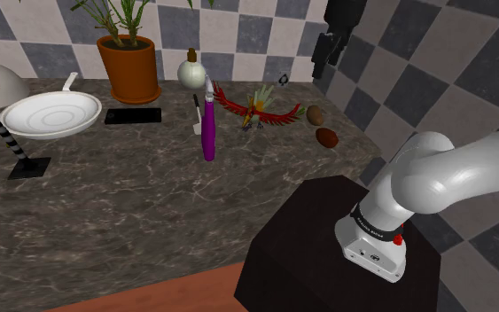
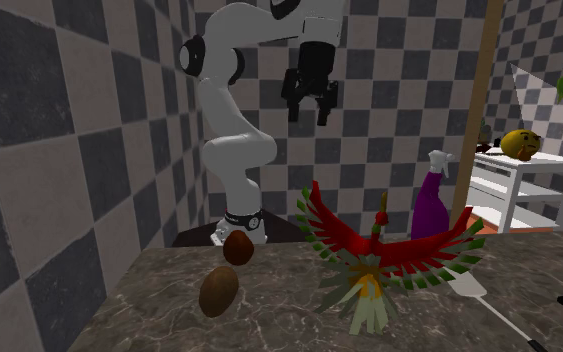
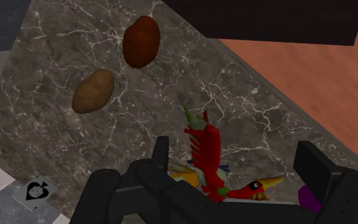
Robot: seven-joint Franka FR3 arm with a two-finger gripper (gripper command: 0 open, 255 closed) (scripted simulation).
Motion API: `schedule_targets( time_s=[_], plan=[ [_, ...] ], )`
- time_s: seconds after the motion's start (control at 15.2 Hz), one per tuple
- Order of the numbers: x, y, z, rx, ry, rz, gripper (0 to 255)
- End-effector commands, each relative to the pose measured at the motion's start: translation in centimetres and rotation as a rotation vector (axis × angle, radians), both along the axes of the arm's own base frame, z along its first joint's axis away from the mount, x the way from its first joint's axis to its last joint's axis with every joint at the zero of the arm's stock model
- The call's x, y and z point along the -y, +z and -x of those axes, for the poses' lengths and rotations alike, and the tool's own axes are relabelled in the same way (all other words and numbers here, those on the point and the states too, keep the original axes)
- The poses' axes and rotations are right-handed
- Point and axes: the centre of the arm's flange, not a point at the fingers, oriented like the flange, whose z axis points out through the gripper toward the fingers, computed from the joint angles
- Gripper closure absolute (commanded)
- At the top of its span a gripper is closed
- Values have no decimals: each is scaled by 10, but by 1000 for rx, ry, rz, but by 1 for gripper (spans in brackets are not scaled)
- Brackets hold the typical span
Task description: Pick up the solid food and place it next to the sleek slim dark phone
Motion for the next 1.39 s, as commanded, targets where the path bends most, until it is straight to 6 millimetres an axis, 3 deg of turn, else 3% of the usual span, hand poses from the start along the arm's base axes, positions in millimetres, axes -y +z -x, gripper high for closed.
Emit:
schedule_targets(
  time_s=[0.0, 1.32],
  plan=[
    [0, 0, 0, 0, 0, 0, 0],
    [154, -215, 56, 112, -146, -51, 0]
  ],
)
